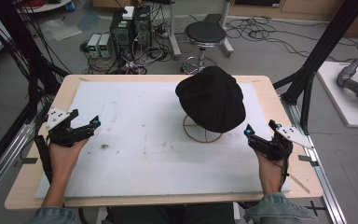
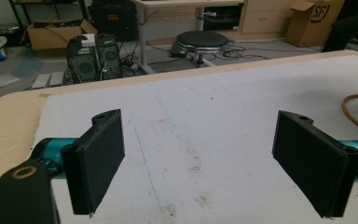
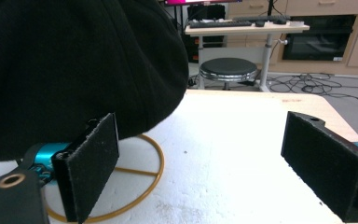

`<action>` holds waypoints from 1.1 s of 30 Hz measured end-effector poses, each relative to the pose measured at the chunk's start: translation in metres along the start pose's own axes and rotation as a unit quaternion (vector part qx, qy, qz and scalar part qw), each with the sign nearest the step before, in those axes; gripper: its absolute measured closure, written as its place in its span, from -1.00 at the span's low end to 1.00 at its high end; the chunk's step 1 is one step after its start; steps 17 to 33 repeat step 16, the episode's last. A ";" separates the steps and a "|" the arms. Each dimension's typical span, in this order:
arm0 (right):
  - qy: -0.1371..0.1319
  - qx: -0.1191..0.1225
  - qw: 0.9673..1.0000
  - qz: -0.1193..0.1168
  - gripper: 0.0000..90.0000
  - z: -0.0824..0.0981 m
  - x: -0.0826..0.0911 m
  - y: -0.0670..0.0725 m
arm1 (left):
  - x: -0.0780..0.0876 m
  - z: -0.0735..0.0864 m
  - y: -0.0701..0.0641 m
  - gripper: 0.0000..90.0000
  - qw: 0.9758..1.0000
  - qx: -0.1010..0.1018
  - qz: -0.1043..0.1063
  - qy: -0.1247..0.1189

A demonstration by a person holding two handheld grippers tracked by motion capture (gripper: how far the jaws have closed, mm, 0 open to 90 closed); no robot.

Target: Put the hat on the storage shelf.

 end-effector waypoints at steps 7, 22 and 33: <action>0.004 -0.002 1.000 0.000 -0.75 0.003 -0.002 -0.001 | 0.000 0.000 0.000 -0.62 1.000 0.000 0.000 0.000; 0.005 0.000 1.000 -0.002 -0.75 0.002 -0.001 0.000 | -0.001 0.000 0.000 -0.62 1.000 0.001 0.000 -0.001; 0.005 0.000 1.000 -0.002 -0.75 0.002 -0.001 0.000 | -0.001 0.000 0.000 -0.62 1.000 0.001 0.000 -0.001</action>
Point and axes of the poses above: each handheld gripper's, and its own axes: x roughly backward along the jaws, z roughly out of its underside, y roughly to its left, the point moved 3 cm from there along -x, roughly forward along the jaws, and after that the axes turned 1 degree about y, right-handed, at the moved point
